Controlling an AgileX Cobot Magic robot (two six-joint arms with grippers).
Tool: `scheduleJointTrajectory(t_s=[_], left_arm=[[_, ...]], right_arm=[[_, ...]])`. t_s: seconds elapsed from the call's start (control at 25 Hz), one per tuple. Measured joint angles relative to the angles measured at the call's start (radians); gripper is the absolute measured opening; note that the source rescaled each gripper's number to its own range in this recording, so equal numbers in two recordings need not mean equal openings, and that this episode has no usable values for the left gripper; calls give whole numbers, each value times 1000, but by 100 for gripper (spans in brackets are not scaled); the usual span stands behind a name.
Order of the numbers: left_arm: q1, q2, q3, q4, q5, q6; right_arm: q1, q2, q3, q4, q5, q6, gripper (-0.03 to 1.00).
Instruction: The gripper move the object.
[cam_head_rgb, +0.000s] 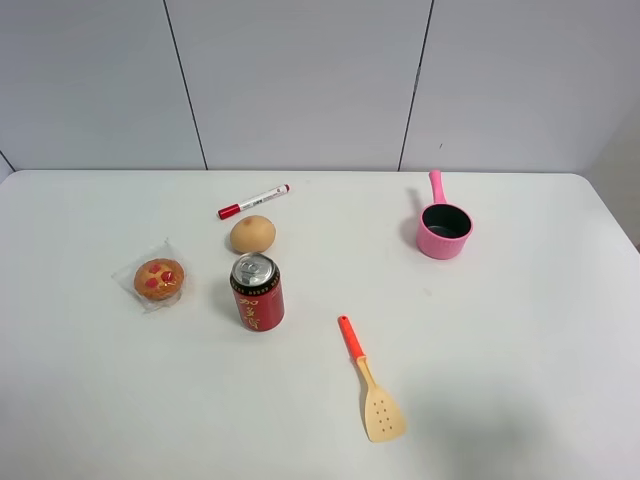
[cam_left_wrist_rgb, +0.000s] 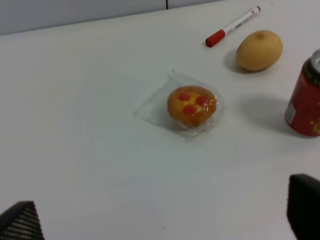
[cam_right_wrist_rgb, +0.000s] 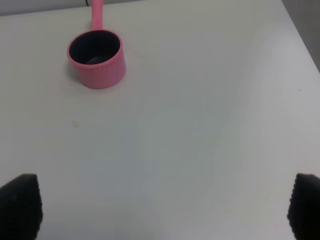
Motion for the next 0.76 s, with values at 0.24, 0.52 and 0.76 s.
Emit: scheduleJointTrajectory(t_s=[0.24, 0.52, 0.76], left_arm=[[0, 0, 0, 0, 0, 0], [0, 0, 0, 0, 0, 0], [0, 0, 0, 0, 0, 0]], right_arm=[[0, 0, 0, 0, 0, 0, 100], [0, 0, 1, 0, 0, 0, 100], [0, 0, 1, 0, 0, 0, 100]])
